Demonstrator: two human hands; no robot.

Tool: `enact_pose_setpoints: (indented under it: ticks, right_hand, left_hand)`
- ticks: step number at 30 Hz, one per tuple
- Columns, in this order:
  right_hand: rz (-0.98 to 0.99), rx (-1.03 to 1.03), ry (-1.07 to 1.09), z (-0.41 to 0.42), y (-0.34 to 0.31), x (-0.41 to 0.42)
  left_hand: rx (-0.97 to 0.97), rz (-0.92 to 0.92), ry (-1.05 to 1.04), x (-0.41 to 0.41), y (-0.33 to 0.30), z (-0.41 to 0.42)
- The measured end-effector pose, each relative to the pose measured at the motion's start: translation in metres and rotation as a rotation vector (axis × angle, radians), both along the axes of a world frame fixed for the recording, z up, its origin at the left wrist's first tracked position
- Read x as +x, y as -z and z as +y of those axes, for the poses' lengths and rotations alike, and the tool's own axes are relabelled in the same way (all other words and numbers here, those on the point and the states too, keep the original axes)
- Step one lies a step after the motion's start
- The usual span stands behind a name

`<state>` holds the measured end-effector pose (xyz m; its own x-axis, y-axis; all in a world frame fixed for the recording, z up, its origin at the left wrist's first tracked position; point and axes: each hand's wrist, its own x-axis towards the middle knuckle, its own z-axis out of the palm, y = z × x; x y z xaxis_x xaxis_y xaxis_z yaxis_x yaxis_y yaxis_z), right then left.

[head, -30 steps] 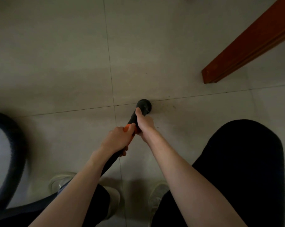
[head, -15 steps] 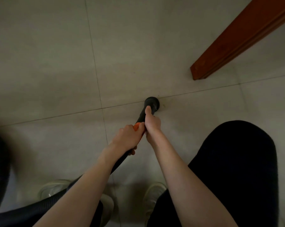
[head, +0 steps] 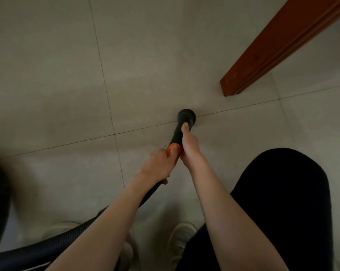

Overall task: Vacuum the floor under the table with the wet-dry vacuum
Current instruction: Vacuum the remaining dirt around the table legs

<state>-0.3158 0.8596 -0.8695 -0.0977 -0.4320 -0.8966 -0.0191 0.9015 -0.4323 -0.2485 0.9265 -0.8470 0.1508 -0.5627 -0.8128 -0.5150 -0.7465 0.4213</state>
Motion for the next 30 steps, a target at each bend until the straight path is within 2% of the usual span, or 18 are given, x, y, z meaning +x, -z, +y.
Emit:
enact_pose_setpoints:
  ticks: [5,8,19,30]
  right_hand:
    - [-0.059,-0.019,-0.044,-0.006,-0.001,0.026]
    - [-0.068,-0.031,-0.044,-0.015,0.0,0.033]
    - [0.139,-0.079,0.043,-0.032,0.009,-0.021]
    - [0.013,0.027,0.061,0.035,0.008,-0.008]
  left_hand:
    - [-0.013,0.013,-0.107,0.024,0.001,0.006]
    - [-0.024,0.086,-0.144,0.032,0.001,-0.001]
    - [-0.013,0.183,0.022,-0.01,-0.006,-0.021]
    - [0.096,0.174,0.045,0.01,-0.022,0.043]
